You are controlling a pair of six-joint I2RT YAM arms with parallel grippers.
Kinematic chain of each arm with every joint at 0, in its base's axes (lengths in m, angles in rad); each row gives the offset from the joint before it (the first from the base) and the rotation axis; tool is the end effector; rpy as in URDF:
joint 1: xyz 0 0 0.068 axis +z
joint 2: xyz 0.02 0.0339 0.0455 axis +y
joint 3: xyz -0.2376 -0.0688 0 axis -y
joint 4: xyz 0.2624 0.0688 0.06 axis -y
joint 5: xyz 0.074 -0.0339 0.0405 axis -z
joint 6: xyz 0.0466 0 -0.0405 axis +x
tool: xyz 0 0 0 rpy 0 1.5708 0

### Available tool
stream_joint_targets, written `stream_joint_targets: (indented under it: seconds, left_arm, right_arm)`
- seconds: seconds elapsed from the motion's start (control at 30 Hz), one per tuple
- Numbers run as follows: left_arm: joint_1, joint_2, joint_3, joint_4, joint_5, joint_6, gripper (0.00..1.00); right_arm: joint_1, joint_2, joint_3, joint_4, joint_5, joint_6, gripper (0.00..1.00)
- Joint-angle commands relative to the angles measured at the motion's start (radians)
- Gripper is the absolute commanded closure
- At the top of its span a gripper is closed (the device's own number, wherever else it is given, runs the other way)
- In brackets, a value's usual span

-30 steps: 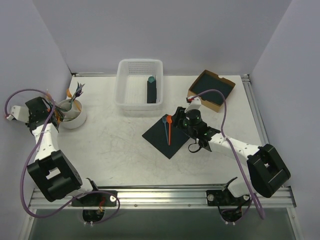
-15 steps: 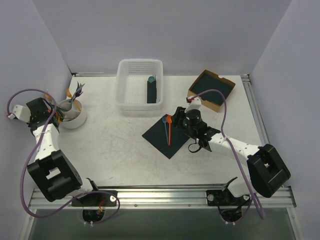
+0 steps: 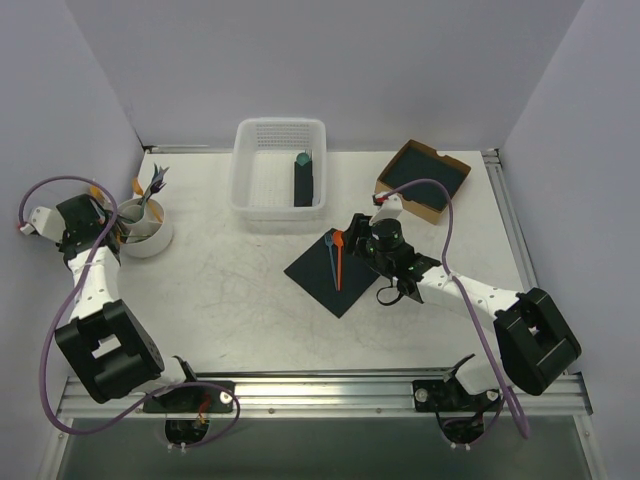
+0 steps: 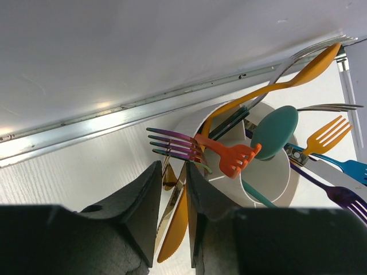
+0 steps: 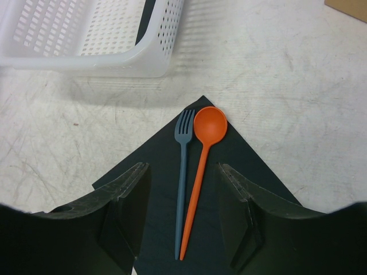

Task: Place the utensils on the paper napkin and roll it up
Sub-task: Pick up the utensils from the container.

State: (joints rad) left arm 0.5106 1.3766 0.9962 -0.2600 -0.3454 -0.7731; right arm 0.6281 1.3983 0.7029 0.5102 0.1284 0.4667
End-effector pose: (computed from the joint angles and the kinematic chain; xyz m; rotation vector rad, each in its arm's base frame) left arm 0.2842 0.1773 0.2345 -1.4506 1.6236 0.2326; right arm 0.2764 0.1934 0.2034 -0.0494 1.8043 0.6797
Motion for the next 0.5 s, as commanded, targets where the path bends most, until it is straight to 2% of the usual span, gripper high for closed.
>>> stream_joint_targets:
  seconds: [0.0, 0.2, 0.47]
  left_arm:
    - [-0.009, 0.001, 0.012, -0.010, -0.023, 0.018, 0.68]
    - [-0.026, -0.036, 0.013, -0.041, -0.060, 0.041, 0.68]
    - [-0.029, 0.001, 0.042, -0.079, -0.102, 0.063, 0.68]
  right_arm:
    - [-0.005, -0.036, 0.021, 0.008, 0.028, -0.005, 0.52]
    - [-0.005, -0.032, 0.021, 0.011, 0.022, 0.001, 0.51]
    - [-0.011, -0.036, 0.020, 0.013, 0.016, 0.004, 0.50]
